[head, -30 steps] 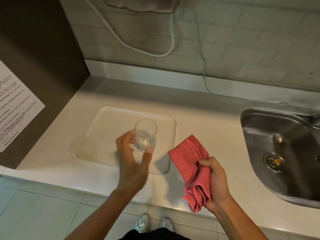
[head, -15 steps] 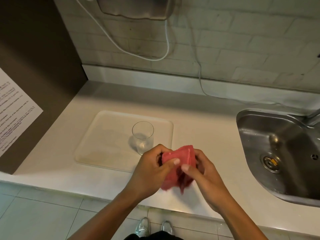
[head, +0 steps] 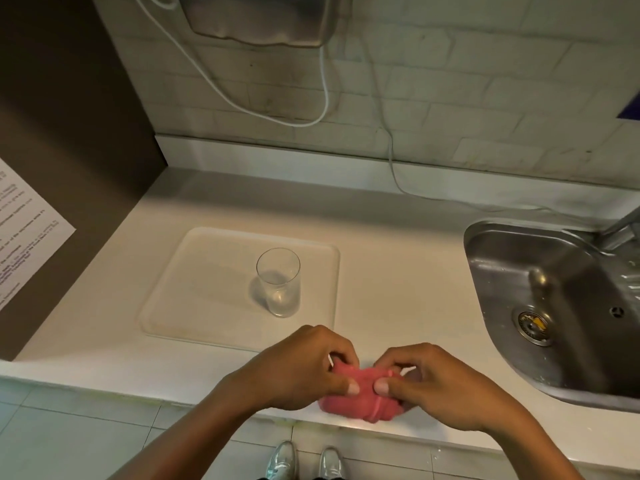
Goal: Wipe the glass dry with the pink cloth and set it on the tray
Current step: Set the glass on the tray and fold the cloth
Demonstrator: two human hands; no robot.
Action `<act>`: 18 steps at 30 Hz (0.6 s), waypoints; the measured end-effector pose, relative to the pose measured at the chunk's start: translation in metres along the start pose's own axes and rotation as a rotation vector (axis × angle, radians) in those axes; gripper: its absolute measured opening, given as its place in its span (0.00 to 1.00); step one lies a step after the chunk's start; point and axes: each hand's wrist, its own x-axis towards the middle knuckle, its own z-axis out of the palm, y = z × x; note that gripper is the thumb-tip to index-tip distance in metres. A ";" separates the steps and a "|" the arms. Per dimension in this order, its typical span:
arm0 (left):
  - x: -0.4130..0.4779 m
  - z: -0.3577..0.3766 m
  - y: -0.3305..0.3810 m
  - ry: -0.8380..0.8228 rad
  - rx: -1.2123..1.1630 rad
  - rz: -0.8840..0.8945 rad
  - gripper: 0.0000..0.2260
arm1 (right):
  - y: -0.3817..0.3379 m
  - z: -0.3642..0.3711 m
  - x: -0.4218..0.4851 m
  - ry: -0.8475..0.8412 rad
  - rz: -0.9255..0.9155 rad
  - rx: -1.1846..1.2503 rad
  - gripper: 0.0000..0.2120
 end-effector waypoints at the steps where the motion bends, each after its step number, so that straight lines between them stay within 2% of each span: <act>1: 0.002 0.000 0.000 -0.048 0.026 -0.012 0.05 | 0.000 -0.003 0.000 -0.026 0.012 -0.021 0.08; 6: 0.020 -0.004 0.002 -0.105 0.101 -0.057 0.05 | 0.003 -0.015 0.014 -0.048 0.056 -0.254 0.07; 10: 0.063 -0.017 0.005 0.026 0.223 -0.059 0.06 | -0.002 -0.043 0.051 0.028 0.043 -0.466 0.01; 13: 0.098 -0.034 0.014 0.178 0.255 -0.068 0.05 | -0.011 -0.069 0.083 0.173 0.007 -0.605 0.02; 18: 0.130 -0.064 0.035 0.464 0.286 0.010 0.04 | -0.031 -0.104 0.115 0.538 -0.135 -0.671 0.04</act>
